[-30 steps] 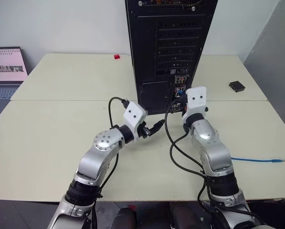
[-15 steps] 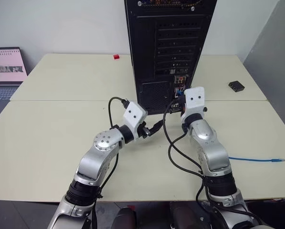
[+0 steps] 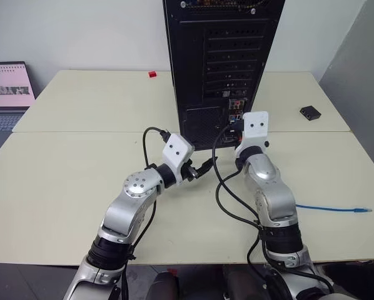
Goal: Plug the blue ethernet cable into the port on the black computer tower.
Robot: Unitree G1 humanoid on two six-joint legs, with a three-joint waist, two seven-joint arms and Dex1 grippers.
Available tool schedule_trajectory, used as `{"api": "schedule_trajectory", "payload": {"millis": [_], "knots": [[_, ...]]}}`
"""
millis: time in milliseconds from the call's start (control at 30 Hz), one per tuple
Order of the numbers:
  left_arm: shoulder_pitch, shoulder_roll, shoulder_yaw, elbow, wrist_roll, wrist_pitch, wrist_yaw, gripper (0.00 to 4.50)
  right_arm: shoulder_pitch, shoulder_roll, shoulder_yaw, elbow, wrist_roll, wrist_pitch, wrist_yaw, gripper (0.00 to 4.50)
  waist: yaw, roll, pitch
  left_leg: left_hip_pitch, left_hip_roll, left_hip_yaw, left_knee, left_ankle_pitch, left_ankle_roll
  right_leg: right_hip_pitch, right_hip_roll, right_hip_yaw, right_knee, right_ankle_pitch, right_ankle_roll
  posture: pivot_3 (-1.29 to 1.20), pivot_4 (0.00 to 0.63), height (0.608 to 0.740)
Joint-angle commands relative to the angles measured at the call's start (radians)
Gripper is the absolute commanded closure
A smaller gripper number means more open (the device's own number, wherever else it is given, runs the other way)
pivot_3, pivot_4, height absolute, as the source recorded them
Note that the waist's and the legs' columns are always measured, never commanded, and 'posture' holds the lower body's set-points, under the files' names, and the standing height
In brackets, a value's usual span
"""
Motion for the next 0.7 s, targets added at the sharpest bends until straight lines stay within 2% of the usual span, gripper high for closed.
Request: {"api": "schedule_trajectory", "payload": {"millis": [33,333,700], "knots": [[-0.005,-0.006,0.014,-0.023,0.003,-0.026,-0.004,1.09,-0.024,0.016,-0.022,-0.006,0.012,0.006,-0.020,4.50,0.000,0.000,0.000,0.000,0.000,0.000,0.000,0.000,0.000,0.000,0.000,0.000,0.000,0.000,0.000,0.00,0.150,0.740],[0.000,-0.007,0.028,-0.019,0.009,-0.013,0.012,1.09,-0.063,0.063,-0.035,0.045,0.023,-0.003,-0.041,4.50,-0.001,0.000,0.000,0.000,0.000,0.000,0.000,0.000,0.000,0.000,0.000,0.000,0.000,0.000,0.000,0.00,0.150,0.740],[-0.002,-0.011,0.043,-0.006,0.012,-0.011,0.023,1.09,-0.068,0.028,-0.015,0.081,0.030,-0.024,-0.004,4.50,-0.005,0.000,0.000,0.001,0.000,0.001,0.000,0.000,0.000,0.000,0.001,0.002,0.001,0.000,0.000,0.00,0.150,0.740]]}}
